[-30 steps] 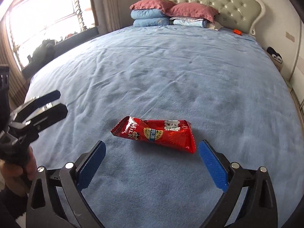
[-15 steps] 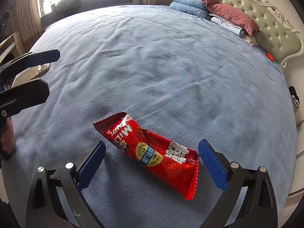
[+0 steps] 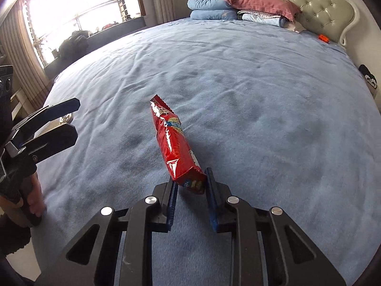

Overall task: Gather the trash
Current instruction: 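Carry the red snack bag in the right gripper over the yellow bin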

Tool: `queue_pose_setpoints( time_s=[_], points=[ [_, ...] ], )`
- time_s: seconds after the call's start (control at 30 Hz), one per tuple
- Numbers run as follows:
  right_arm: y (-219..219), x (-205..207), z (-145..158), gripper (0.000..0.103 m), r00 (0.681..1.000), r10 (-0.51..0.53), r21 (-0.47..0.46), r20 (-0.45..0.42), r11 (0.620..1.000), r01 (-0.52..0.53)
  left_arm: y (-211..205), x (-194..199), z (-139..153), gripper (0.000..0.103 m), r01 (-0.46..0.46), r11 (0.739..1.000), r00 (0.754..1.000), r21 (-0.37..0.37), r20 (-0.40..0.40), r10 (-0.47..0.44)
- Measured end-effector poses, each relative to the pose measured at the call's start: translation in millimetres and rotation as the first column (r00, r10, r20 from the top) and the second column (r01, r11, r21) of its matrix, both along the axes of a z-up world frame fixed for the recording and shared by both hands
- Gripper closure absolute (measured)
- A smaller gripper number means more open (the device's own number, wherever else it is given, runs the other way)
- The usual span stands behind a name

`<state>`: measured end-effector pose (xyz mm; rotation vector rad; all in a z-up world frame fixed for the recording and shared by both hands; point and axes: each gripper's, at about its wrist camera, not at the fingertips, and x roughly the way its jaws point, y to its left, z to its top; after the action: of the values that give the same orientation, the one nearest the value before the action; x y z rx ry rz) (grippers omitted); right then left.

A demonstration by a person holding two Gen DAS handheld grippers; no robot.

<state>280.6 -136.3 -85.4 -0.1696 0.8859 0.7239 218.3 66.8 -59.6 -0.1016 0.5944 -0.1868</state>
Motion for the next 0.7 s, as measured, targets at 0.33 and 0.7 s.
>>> queue_pose_setpoints(
  time_s=[0.33, 0.7],
  points=[
    [-48.7, -72.3, 23.1, 0.080, 0.997, -0.044, 0.039, 0.057, 0.998, 0.042, -45.2, -25.3, 2.0, 0.004, 0.097, 0.995, 0.995, -0.006, -0.017, -0.097],
    [-146.2, -145.8, 28.8, 0.080, 0.978, -0.199, 0.077, 0.062, 0.978, 0.194, -139.1, -65.0, 1.0, 0.004, 0.285, 0.959, 0.958, 0.011, -0.047, -0.284]
  ],
)
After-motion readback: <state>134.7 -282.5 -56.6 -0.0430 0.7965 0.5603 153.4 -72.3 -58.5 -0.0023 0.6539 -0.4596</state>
